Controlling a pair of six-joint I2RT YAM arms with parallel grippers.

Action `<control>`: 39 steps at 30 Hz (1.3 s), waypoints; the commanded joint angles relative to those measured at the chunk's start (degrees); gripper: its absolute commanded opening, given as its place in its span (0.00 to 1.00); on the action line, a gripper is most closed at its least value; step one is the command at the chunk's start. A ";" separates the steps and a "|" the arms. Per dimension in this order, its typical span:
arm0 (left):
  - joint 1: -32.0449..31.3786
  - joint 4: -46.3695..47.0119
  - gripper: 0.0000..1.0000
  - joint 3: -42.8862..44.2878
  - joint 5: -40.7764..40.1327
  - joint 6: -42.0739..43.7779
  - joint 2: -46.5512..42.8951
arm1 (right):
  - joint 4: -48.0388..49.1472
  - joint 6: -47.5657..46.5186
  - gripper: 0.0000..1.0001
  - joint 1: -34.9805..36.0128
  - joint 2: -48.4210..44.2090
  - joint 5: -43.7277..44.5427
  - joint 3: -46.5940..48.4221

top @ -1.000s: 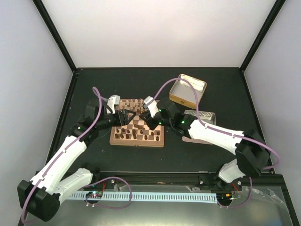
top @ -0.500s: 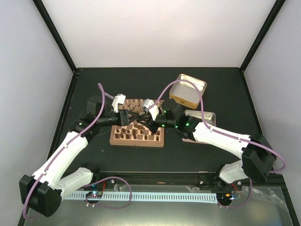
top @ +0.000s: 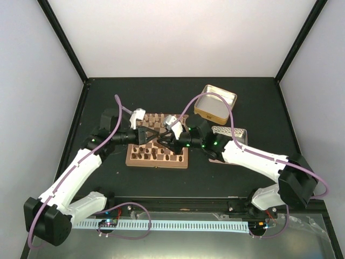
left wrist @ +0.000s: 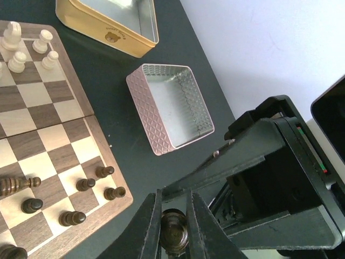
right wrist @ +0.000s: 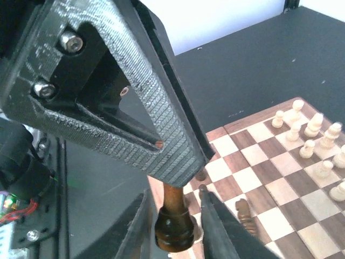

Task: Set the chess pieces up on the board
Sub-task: Place the chess piece on the chessboard.

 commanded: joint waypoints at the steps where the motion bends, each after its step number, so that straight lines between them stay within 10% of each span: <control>1: -0.11 -1.81 0.02 2.20 -1.34 2.10 -1.02 | -1.29 3.55 0.37 0.11 -2.25 4.30 -0.50; 8: -3.62 -3.04 0.02 1.13 -16.57 3.87 -3.50 | 2.01 10.99 0.60 0.05 -10.27 11.79 -9.86; 20: -21.54 1.08 0.02 -7.00 -46.51 -4.00 -2.97 | -1.74 21.98 0.61 0.09 -15.55 28.83 -14.05; 39: -32.43 6.33 0.02 -11.20 -62.12 -10.35 8.41 | -4.00 23.25 0.62 0.11 -16.07 30.81 -14.73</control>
